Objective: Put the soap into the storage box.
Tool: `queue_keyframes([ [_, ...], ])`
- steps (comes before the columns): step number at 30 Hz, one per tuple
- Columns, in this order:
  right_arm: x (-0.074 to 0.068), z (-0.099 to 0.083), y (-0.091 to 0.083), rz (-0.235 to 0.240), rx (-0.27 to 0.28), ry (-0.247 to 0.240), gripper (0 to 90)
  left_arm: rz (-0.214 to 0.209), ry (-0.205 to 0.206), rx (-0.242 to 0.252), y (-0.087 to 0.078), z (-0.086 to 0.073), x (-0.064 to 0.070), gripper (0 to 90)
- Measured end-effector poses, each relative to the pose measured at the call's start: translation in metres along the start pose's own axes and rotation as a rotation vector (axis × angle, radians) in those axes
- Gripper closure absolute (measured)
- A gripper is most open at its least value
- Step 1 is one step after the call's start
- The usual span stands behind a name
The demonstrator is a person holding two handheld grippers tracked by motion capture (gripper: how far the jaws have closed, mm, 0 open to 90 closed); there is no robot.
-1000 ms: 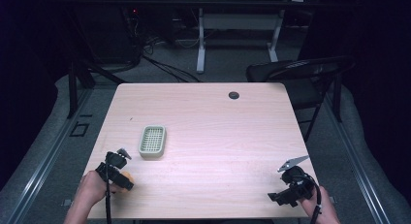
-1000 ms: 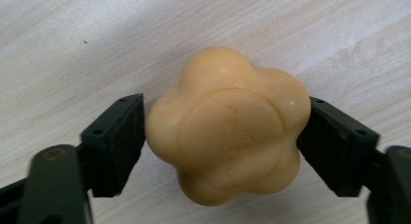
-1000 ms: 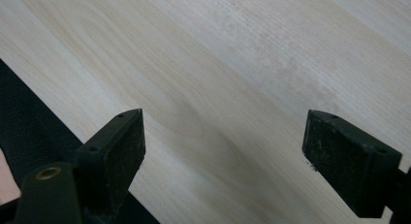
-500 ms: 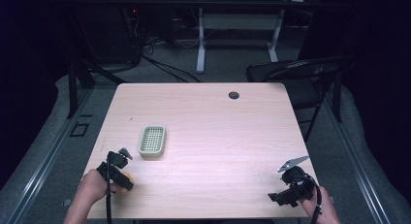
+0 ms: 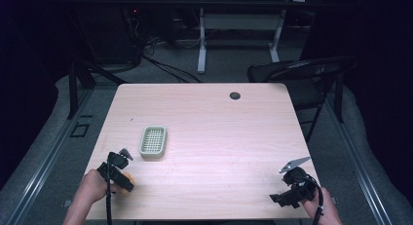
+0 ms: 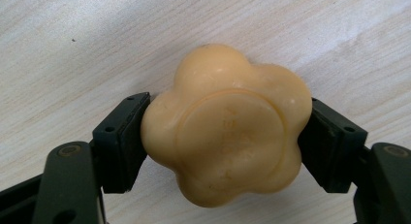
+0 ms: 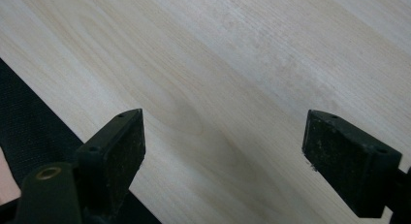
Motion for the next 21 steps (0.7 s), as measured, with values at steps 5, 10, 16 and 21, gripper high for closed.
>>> queue_keyframes([
  [5, 0.001, 0.0, -0.001, -0.01, 0.0, -0.003, 15.3, 0.004, 0.013, 0.006, -0.003, -0.001, 0.001, 26.8],
  [10, 0.001, 0.0, -0.001, -0.008, 0.008, 0.0, 15.3, 0.005, 0.018, 0.014, -0.007, -0.001, 0.003, 26.8],
  [16, 0.001, -0.001, -0.001, -0.005, 0.002, -0.001, 15.3, 0.007, 0.026, 0.021, -0.012, -0.001, 0.003, 26.8],
  [21, 0.001, -0.001, -0.001, -0.009, 0.0, -0.001, 15.3, 0.01, 0.033, 0.032, -0.016, -0.001, 0.002, 26.8],
])
Point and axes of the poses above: each handheld gripper's, and its own axes: y roughly forward along the jaws, z roughly out of its top, x roughly to its right, the point moved 8 cm from there along y, roughly forward along the jaws, and after that the axes turned 3 degrees about y, right-handed, at the moved point
